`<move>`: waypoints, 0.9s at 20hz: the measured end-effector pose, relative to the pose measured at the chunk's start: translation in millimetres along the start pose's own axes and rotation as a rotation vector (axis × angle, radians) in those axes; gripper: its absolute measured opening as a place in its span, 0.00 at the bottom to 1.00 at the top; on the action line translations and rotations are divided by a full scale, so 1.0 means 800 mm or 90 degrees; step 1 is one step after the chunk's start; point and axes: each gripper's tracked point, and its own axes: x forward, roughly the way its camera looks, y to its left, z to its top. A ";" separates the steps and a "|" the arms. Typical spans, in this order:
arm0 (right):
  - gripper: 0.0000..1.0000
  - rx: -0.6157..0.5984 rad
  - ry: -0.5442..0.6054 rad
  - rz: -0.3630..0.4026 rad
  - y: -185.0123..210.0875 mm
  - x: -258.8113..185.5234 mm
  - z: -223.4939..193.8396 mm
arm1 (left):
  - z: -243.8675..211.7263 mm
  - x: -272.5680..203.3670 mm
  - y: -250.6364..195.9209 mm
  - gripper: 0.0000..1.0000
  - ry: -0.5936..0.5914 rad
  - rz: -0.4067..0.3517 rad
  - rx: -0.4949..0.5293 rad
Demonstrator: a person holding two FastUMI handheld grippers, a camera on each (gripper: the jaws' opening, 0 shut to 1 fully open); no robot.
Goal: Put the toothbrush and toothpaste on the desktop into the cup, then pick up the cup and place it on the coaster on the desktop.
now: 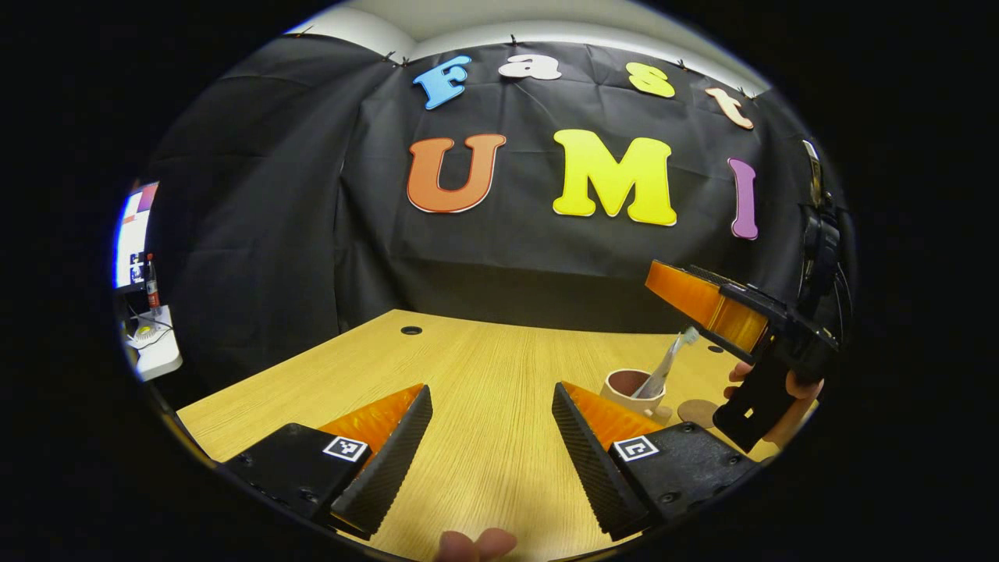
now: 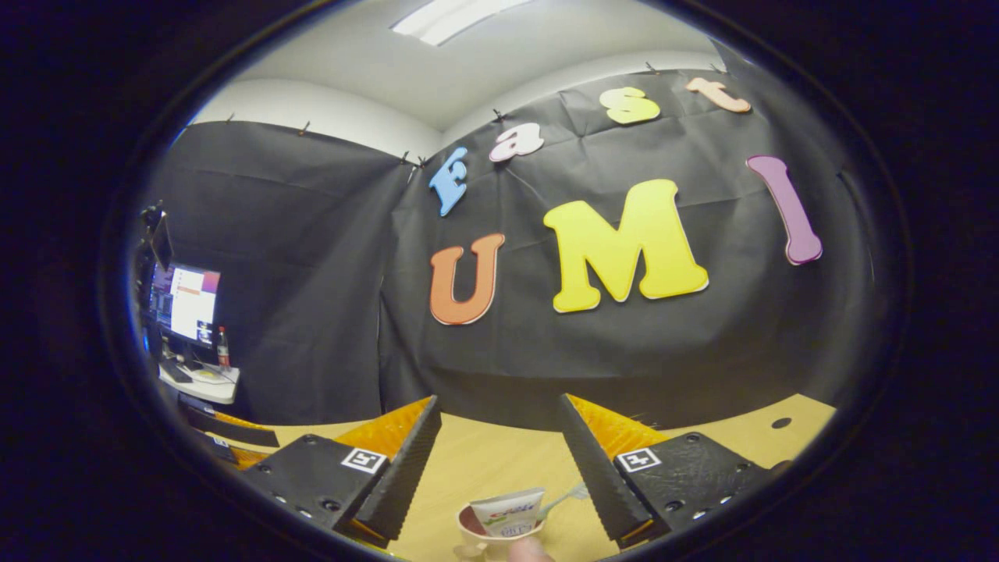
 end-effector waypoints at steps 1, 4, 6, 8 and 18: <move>0.93 0.000 -0.005 -0.006 -0.003 -0.007 0.005 | 0.004 -0.002 -0.004 0.98 -0.002 -0.002 0.002; 0.93 0.000 -0.004 -0.030 -0.021 -0.036 0.019 | 0.019 -0.005 -0.017 0.98 -0.006 -0.011 0.011; 0.93 -0.002 0.004 -0.041 -0.034 -0.068 0.027 | 0.036 -0.006 -0.032 0.98 -0.011 -0.023 0.028; 0.93 -0.021 0.018 -0.047 -0.050 -0.120 0.028 | 0.054 -0.001 -0.063 0.98 0.004 -0.064 0.048; 0.93 -0.018 0.034 -0.204 -0.175 -0.365 0.020 | 0.142 0.035 -0.156 0.98 0.154 -0.160 0.041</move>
